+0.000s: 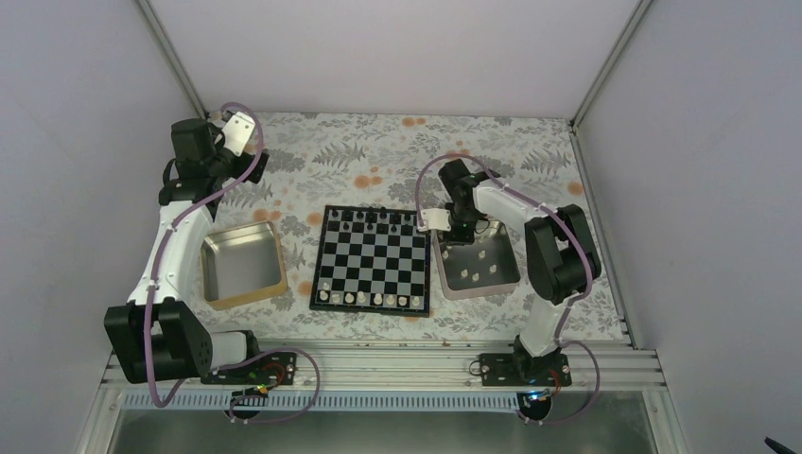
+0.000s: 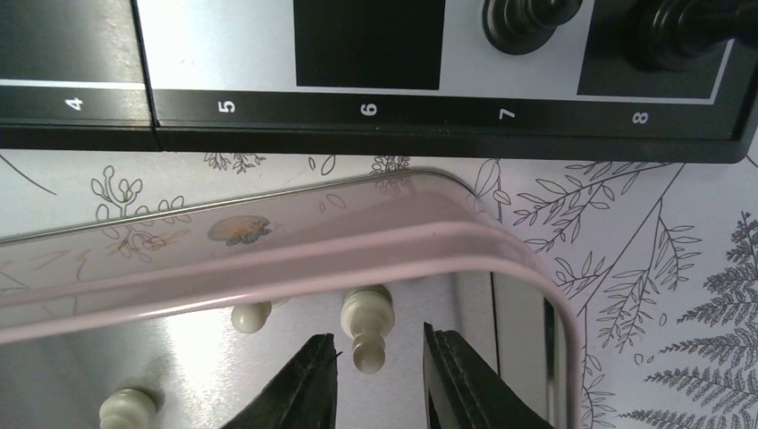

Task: Set up the chess pieces on the board
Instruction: Pick up the chess piece from the storage box.

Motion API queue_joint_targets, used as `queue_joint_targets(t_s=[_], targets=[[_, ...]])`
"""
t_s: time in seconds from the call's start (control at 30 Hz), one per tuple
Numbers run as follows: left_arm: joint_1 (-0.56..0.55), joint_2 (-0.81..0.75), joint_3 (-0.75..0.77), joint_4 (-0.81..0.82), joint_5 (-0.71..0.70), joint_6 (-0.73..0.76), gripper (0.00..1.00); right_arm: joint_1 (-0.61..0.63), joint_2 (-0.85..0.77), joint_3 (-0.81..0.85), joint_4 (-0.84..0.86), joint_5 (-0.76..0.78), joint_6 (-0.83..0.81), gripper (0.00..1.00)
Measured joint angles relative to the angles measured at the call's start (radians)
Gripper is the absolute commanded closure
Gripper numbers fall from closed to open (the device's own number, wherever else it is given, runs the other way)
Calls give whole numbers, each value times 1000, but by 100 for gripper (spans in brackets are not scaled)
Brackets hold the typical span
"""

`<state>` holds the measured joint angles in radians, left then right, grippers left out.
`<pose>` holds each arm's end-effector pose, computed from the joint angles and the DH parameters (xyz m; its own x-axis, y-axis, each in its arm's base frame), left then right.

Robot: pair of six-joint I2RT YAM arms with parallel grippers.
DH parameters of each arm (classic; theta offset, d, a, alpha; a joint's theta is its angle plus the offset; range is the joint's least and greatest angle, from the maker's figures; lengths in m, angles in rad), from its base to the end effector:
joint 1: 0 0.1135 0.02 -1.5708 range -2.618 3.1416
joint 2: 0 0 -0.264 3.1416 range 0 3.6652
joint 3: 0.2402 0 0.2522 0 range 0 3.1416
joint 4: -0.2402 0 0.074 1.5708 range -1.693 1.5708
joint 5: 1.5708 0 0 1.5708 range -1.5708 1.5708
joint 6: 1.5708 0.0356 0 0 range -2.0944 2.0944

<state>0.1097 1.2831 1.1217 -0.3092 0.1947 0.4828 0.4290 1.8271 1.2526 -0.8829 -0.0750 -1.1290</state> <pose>0.2926 0.0253 0.3371 -0.3695 0.4176 -0.8301 0.2659 0.9035 0.3361 0.3059 0.1428 0.1773 -0.0044 -0.9933 -0.1157 -0.9974 0.0126 -0.0705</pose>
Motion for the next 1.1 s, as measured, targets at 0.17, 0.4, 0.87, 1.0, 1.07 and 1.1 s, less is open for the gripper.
queue_joint_targets(t_s=[0.17,0.4,0.87,1.0,1.07,1.1], targets=[[0,2,0,0,0,0,0,-6,2,0,0,0,0,74],[0,2,0,0,0,0,0,-12,17,0,0,-1,-1,75],[0,2,0,0,1,0,0,-12,32,18,-23,-21,-3,96],[0,2,0,0,2,0,0,-1,18,47,-71,-10,10,96],[0,2,0,0,2,0,0,18,4,74,-102,10,24,95],[0,2,0,0,2,0,0,36,-4,94,-122,23,32,95]])
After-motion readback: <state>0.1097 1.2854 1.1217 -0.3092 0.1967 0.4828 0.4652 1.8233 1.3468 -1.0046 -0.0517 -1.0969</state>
